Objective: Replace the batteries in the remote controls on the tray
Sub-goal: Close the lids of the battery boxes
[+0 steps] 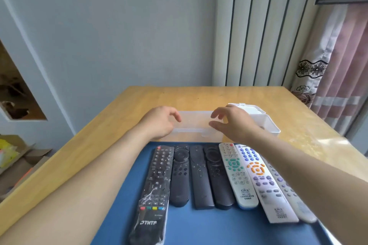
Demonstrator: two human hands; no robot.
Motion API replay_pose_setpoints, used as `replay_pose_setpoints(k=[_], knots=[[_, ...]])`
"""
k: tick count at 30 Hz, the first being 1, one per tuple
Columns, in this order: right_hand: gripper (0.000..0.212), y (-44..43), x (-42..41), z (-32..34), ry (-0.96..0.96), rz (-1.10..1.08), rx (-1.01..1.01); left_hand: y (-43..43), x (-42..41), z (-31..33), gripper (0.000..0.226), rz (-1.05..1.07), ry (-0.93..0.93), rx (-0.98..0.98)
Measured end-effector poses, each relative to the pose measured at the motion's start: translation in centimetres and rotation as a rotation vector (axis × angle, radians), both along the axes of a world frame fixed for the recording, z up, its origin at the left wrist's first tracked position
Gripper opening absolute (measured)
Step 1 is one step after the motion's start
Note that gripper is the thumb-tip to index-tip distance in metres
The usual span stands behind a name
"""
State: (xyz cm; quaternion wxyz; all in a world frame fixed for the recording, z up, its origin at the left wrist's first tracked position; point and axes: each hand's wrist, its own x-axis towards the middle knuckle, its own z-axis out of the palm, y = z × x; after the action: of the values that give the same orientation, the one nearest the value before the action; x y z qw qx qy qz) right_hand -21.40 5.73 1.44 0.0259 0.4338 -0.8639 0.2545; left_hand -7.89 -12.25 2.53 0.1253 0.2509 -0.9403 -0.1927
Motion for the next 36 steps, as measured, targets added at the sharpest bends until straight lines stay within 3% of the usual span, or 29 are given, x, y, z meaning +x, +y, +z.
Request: replay_pose_setpoints(k=[2,4,8,12,15,16,18,20,22,26,27,29,34,36], knots=[[0.029,1.3,-1.0,0.5,-0.114,-0.061,-0.196,1.5,-1.0,0.6,0.038,-0.029,0.03,-0.11],[0.028,2.7,-2.8,1.1,-0.189,-0.17,-0.354,3.1,-2.4,1.3,0.034,-0.093,0.119,-0.068],[0.036,5.6,-7.2,1.5,-0.586,-0.388,-0.501,6.2,-8.1,2.1,0.028,-0.162,0.223,0.15],[0.046,6.6,-9.3,-0.1,-1.12,-0.381,-0.584,9.3,-14.6,2.0,0.042,-0.115,0.15,0.437],[0.048,6.5,-10.6,-1.1,-1.256,-0.32,-0.662,10.1,-17.8,0.9,0.059,-0.018,0.082,0.664],[0.048,6.4,-10.7,-1.3,-1.279,-0.297,-0.694,9.9,-18.4,0.6,0.054,-0.004,0.156,0.772],[0.047,6.3,-11.2,-1.7,-1.305,-0.259,-0.776,10.1,-18.1,1.3,0.022,0.002,0.422,1.0],[0.043,6.9,-11.6,-1.9,-1.317,-0.2,-0.87,10.2,-17.8,1.9,0.02,0.028,0.587,1.123],[0.042,7.4,-11.5,-1.5,-1.266,-0.166,-0.842,10.3,-16.4,2.6,0.012,-0.059,0.521,1.035],[0.029,8.9,-10.4,-1.7,-0.908,-0.083,-0.499,11.5,-13.5,1.8,0.006,-0.344,-0.007,0.36],[0.019,9.1,-10.1,-2.1,-0.847,-0.028,-0.443,11.9,-13.1,1.3,0.006,-0.351,-0.058,0.234],[0.011,9.2,-9.3,-2.9,-0.783,0.004,-0.417,12.5,-12.8,0.4,0.009,-0.302,-0.013,0.081],[0.028,8.7,-7.6,-3.1,-0.513,-0.199,-0.367,13.2,-11.6,0.2,0.003,-0.335,0.02,-0.14],[0.03,9.0,-7.1,-2.9,-0.415,-0.268,-0.344,12.5,-10.2,0.2,0.018,-0.324,0.019,-0.254]])
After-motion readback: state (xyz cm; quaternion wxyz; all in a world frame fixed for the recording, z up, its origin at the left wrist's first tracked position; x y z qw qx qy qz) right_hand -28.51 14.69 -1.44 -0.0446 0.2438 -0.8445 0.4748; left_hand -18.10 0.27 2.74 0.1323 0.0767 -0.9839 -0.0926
